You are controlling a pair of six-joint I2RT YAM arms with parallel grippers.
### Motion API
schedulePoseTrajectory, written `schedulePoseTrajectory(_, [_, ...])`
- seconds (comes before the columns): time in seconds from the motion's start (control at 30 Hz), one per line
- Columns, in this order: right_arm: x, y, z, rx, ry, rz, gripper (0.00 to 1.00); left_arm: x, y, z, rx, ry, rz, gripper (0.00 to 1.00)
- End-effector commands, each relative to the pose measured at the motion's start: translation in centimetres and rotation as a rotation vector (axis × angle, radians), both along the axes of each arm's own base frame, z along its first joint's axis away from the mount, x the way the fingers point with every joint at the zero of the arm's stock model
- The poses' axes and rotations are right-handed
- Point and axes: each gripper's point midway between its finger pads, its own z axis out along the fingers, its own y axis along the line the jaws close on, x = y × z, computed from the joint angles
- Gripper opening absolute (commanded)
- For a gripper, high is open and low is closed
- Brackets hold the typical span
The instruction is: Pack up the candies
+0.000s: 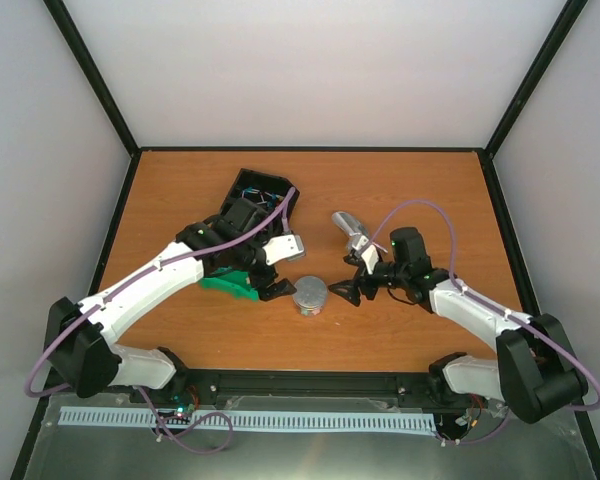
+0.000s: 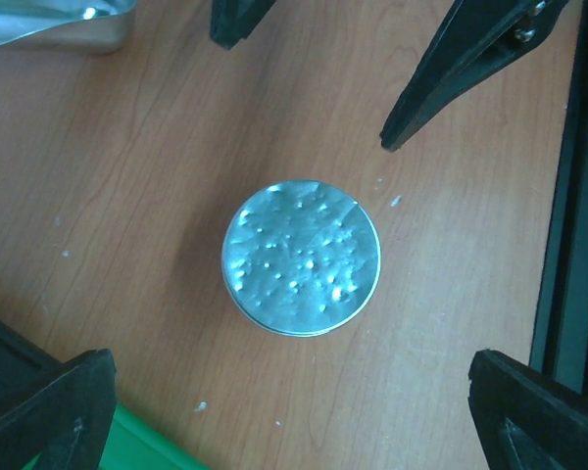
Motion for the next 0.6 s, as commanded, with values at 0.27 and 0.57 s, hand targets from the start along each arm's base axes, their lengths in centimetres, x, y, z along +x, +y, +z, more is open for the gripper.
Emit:
schedulePoseTrajectory(0.27, [0.8,2.3,0.4,0.009,-0.041,0.038,0.98,-1.0,-0.9,-2.6,-0.030,0.055,-0.112,0.66])
schedulePoseTrajectory(0.57, [0.7,2.8,-0.5,0.031,0.016,0.053,0.64,0.8,-2.8,-4.3,-0.031,0.004,-0.172,0.37])
